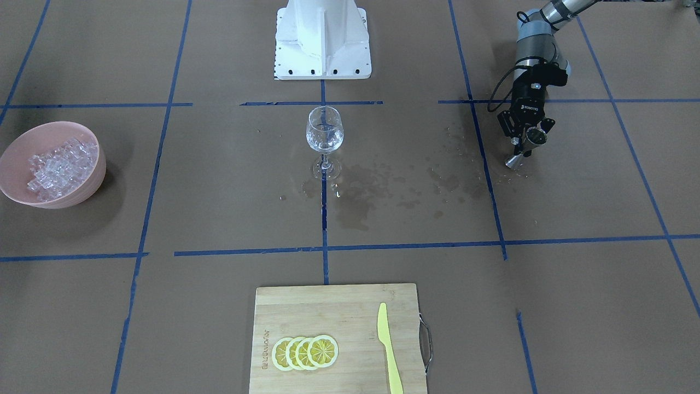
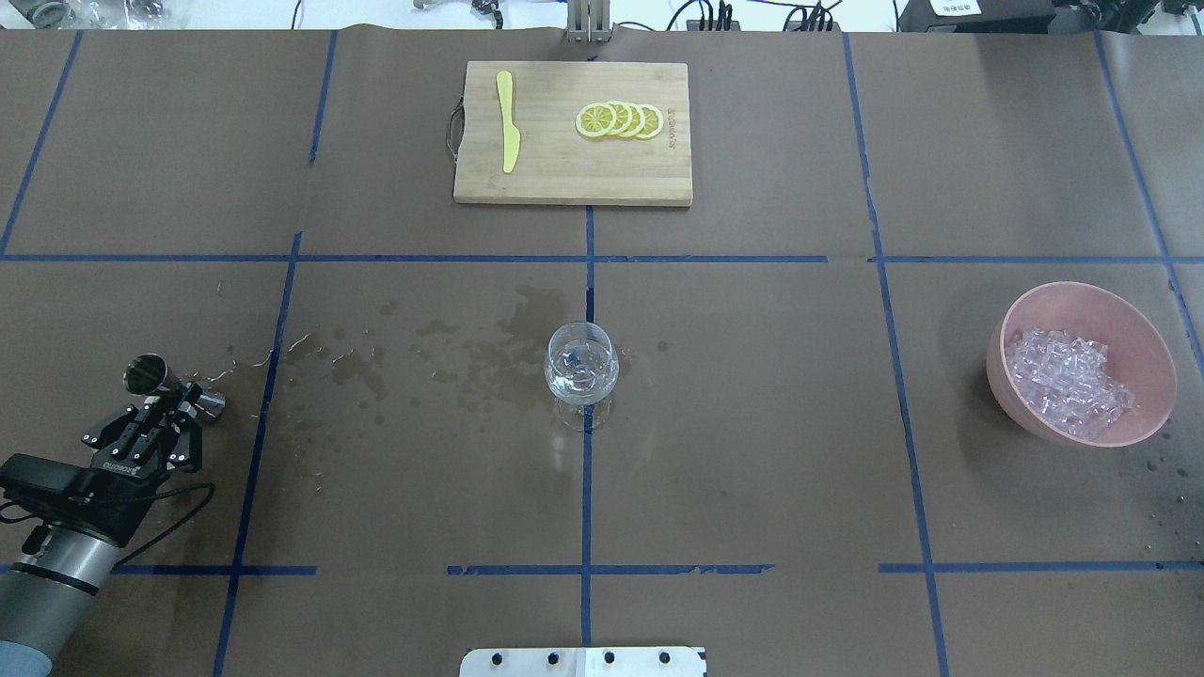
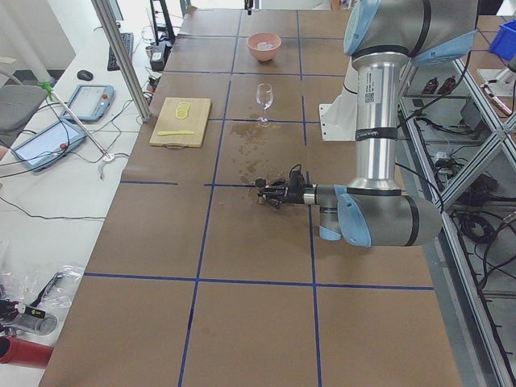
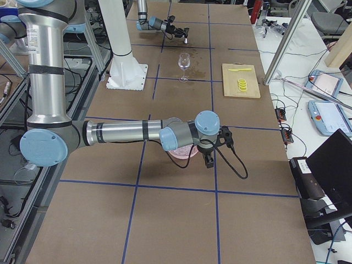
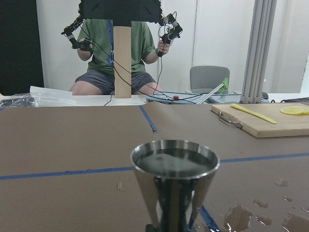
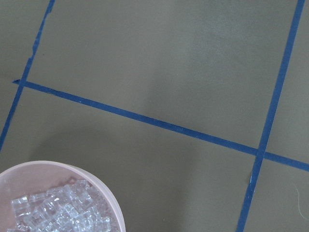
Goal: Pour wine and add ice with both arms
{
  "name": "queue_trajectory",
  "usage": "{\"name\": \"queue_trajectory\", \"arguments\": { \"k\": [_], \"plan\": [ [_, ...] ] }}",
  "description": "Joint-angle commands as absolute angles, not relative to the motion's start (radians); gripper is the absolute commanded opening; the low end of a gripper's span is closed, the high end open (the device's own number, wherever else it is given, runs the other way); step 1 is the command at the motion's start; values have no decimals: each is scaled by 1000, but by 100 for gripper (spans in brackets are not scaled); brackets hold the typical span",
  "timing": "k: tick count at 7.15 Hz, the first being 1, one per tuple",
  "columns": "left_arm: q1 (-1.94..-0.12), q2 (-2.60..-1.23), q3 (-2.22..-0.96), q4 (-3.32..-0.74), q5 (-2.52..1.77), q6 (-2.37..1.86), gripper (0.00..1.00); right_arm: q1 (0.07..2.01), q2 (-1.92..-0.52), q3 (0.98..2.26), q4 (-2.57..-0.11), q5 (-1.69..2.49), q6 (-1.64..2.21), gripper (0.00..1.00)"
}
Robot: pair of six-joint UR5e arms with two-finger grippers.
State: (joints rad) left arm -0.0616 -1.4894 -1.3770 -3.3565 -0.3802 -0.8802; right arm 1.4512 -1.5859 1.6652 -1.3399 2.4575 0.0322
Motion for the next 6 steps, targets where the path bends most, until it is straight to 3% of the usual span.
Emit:
{"name": "queue_trajectory", "arguments": {
  "k": [1,4,6],
  "plan": [
    [-61,-1489,-1384,-3382,-371,-877,0,1451,-1586,1667,-1339,2457,32,100],
    [-60,-1497,-1423,-3382,-373,-804,0,1451,-1588,1667,-1339,2457,32,100],
    [-61,-1611,-1456,-3381,-368,-680,0,1451,-1588,1666,-1341,2457,34,100]
  ]
}}
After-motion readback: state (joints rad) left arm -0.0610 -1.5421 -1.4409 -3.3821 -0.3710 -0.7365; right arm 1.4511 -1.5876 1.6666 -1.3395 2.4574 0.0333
